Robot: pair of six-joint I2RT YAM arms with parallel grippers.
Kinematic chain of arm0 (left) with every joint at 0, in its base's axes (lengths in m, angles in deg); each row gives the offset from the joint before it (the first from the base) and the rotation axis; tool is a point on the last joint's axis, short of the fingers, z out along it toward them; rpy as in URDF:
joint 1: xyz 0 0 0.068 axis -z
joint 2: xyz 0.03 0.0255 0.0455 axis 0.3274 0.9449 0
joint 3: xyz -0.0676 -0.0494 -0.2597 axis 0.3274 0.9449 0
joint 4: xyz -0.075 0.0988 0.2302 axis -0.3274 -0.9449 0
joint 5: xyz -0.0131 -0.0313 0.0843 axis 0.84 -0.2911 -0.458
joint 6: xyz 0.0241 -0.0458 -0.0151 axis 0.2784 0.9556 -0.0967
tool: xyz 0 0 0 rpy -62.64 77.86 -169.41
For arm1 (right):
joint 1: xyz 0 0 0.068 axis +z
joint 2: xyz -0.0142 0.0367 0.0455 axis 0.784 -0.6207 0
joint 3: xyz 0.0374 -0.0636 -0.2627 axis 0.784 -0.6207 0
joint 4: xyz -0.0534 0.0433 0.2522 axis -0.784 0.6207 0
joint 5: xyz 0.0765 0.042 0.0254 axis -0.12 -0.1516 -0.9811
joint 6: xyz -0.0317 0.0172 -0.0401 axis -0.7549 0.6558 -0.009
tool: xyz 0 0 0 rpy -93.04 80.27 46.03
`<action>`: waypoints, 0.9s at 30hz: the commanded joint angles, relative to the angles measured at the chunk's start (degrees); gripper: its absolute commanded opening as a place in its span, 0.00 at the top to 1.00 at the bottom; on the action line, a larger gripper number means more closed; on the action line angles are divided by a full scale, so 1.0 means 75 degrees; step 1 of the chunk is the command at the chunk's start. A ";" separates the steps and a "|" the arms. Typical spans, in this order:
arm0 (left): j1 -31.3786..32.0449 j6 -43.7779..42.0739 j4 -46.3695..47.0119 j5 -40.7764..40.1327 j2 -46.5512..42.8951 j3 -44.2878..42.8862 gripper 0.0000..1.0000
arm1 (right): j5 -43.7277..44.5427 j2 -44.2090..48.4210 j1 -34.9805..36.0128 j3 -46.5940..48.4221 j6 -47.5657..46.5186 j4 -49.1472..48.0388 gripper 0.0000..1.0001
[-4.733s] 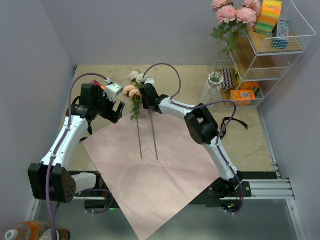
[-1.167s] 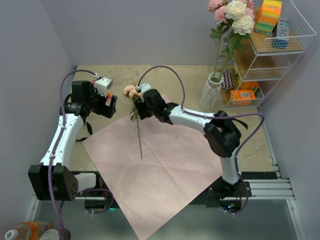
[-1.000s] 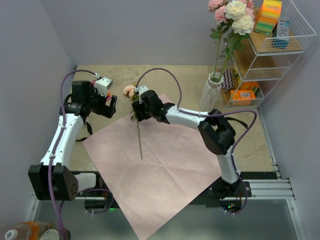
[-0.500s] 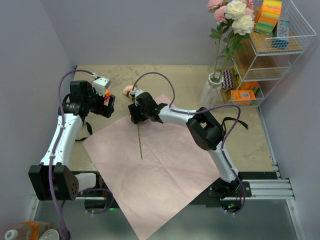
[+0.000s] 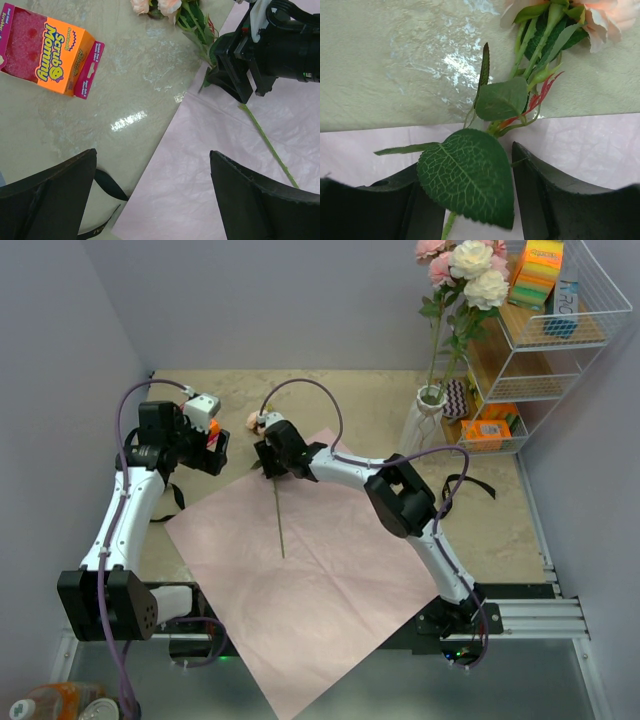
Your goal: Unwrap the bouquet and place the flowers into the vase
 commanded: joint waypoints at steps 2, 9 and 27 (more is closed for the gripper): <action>-0.0108 -0.0189 0.0126 0.0107 -0.0086 -0.0222 0.00 | 0.0732 -0.0056 0.0015 0.0216 -0.0327 0.0411 0.49; -0.0120 -0.0189 0.0126 0.0153 -0.0028 -0.0257 0.01 | 0.0791 -0.0009 0.0038 0.0098 -0.0339 0.0294 0.74; -0.0155 -0.0504 -0.0154 0.0689 -0.0051 -0.0246 0.01 | 0.0851 0.3328 -0.1236 0.0589 -0.0808 -0.0303 1.00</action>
